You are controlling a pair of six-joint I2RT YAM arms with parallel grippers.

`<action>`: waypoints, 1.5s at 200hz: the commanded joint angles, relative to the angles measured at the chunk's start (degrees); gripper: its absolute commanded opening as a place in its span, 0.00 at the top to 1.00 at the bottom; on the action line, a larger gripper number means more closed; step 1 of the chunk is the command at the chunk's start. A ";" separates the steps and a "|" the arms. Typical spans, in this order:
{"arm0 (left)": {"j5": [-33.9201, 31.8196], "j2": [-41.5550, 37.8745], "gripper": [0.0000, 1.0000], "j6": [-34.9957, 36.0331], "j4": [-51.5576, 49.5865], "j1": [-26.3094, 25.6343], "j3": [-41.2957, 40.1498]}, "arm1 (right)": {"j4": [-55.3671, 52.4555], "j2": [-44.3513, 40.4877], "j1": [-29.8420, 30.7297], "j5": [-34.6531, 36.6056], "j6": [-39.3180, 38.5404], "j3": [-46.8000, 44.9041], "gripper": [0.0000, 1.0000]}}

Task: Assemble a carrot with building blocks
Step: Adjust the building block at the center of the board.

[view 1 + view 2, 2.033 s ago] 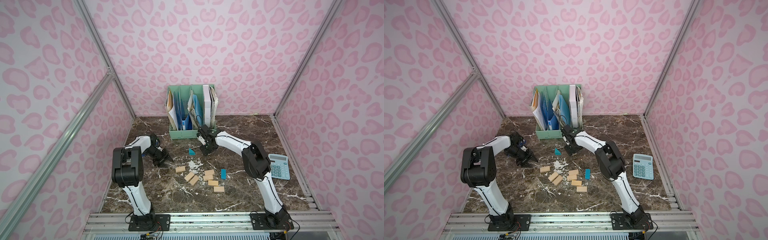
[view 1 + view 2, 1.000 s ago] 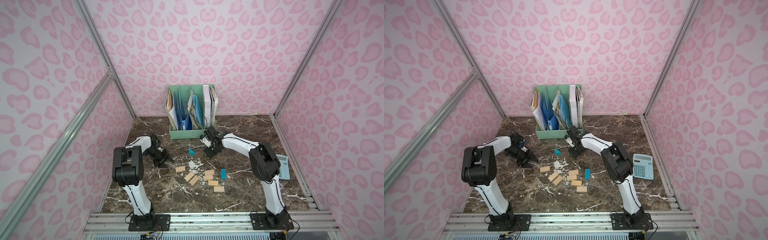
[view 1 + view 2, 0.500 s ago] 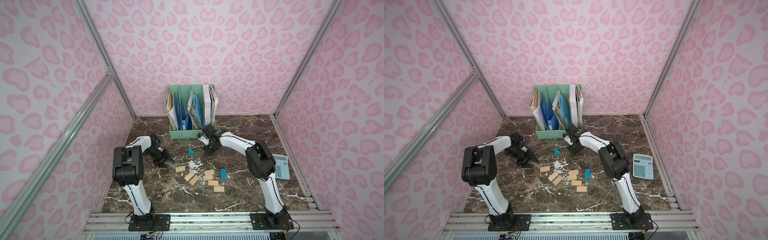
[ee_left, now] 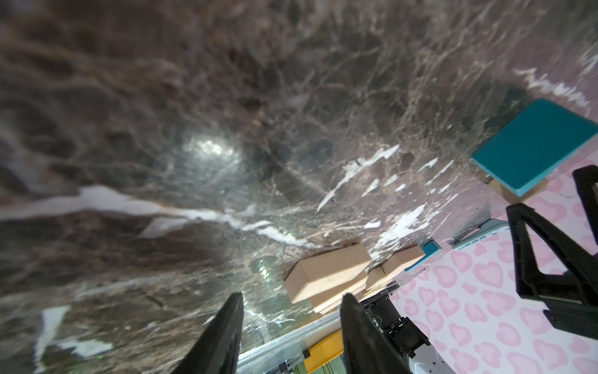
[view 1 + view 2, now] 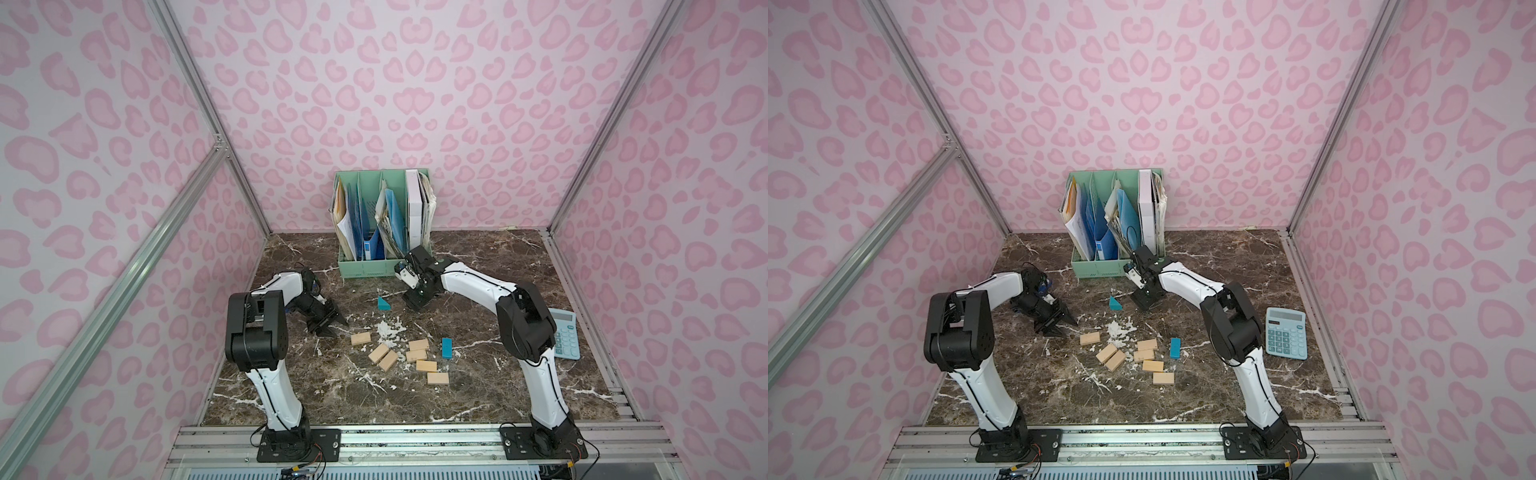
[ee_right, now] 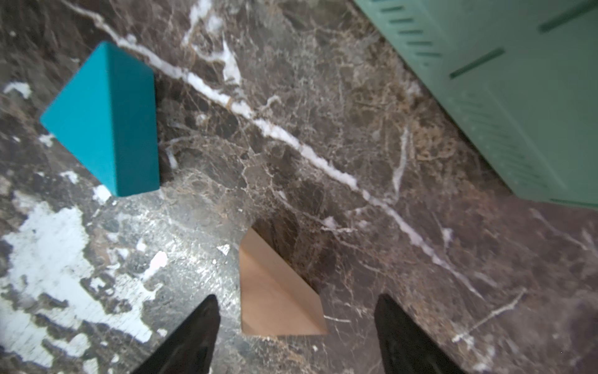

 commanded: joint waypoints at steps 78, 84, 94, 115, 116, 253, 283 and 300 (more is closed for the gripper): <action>0.66 0.38 0.50 1.34 -1.00 0.05 0.61 | 2.97 -6.94 0.79 -4.63 6.07 -10.19 0.89; 0.67 0.46 0.50 1.33 -0.98 0.03 0.68 | 2.51 -6.00 0.51 -4.41 6.17 -9.40 0.91; 0.76 0.46 0.50 1.34 -1.11 0.04 0.70 | 1.65 -4.34 0.27 -3.54 6.45 -7.93 0.92; 0.76 0.28 0.50 1.34 -1.24 0.03 0.90 | -0.33 -1.15 -0.23 -1.77 6.64 -5.02 0.94; 0.76 0.24 0.50 1.29 -1.23 0.03 0.88 | -0.39 -1.03 -0.26 -1.77 6.64 -4.90 0.94; 0.58 -0.66 0.50 0.89 -0.78 0.04 -0.21 | -1.44 2.78 -1.52 2.62 5.67 -0.76 0.96; 0.76 -0.38 0.50 0.99 -0.93 0.03 -0.31 | -1.77 3.82 -1.60 1.45 5.94 0.90 0.97; 0.76 -0.29 0.50 1.00 -1.15 0.03 0.07 | -1.53 3.62 -1.43 1.23 6.20 0.86 0.97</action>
